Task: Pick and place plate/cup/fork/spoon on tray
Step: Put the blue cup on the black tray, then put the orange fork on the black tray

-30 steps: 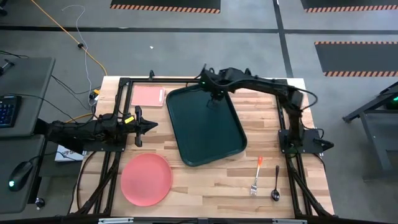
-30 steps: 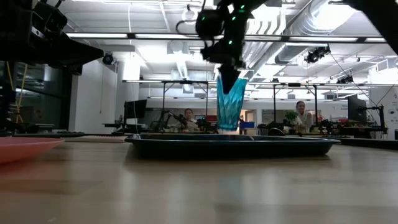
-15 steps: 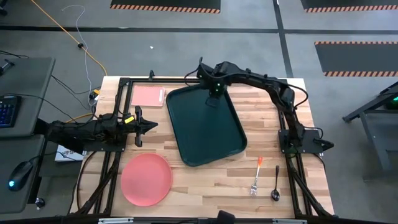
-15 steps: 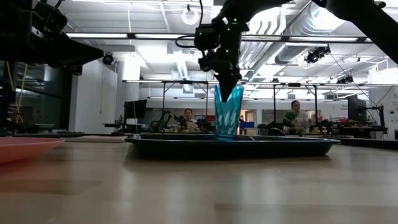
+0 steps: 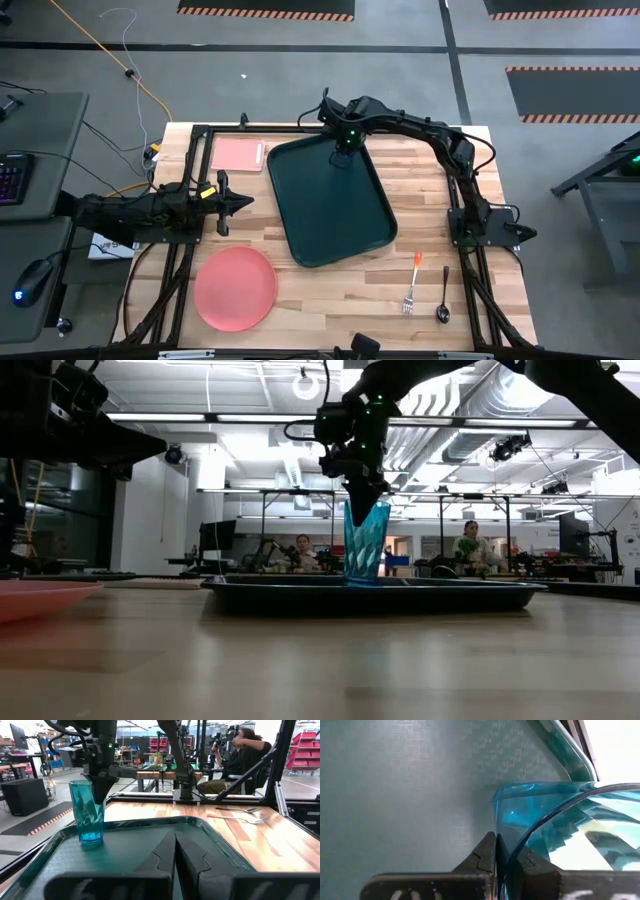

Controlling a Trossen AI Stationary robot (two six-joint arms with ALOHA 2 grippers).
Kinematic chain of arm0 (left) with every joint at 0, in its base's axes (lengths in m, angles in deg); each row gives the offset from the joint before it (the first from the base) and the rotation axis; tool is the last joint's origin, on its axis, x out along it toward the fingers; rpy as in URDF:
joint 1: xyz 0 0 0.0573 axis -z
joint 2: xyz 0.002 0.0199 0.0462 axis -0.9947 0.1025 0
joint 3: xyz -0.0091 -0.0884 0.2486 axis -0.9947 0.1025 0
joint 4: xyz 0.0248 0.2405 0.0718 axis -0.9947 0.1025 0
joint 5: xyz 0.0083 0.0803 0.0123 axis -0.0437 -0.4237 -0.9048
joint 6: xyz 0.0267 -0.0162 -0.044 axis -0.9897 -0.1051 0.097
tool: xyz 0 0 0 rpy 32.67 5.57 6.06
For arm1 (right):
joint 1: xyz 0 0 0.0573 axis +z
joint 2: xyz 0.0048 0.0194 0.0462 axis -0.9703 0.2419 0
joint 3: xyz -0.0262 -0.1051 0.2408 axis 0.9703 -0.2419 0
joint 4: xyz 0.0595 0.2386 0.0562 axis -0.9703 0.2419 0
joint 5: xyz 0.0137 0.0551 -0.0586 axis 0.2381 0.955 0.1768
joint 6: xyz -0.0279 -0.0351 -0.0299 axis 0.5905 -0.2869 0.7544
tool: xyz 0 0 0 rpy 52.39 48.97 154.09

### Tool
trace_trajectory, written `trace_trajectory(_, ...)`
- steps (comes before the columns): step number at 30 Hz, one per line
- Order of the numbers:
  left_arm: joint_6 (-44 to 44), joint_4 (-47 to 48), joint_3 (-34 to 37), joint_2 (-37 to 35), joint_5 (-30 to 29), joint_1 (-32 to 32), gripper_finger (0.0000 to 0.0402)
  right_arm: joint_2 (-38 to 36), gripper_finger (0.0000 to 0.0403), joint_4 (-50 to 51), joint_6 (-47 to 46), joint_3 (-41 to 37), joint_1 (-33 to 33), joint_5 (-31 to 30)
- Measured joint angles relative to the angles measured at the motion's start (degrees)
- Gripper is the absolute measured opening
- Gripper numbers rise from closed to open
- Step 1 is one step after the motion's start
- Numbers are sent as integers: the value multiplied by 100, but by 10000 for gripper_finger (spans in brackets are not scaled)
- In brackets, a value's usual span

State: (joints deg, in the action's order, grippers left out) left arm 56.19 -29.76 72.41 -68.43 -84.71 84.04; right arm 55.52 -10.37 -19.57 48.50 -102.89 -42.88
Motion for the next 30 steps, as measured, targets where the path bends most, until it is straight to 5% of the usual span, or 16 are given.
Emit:
trace_trajectory(9, 0, 1, 1, -1, 0, 0, 0, 0, 18, -46, -153, 0, 68, -3)
trace_trajectory(22, 0, 2, 1, 0, -1, 0, 0, 0, 176, -50, 139, 220, 69, -157)
trace_trajectory(30, 0, 0, 0, -1, 1, 2, 0, -5, 206, 489, 363, 1174, 65, -83)
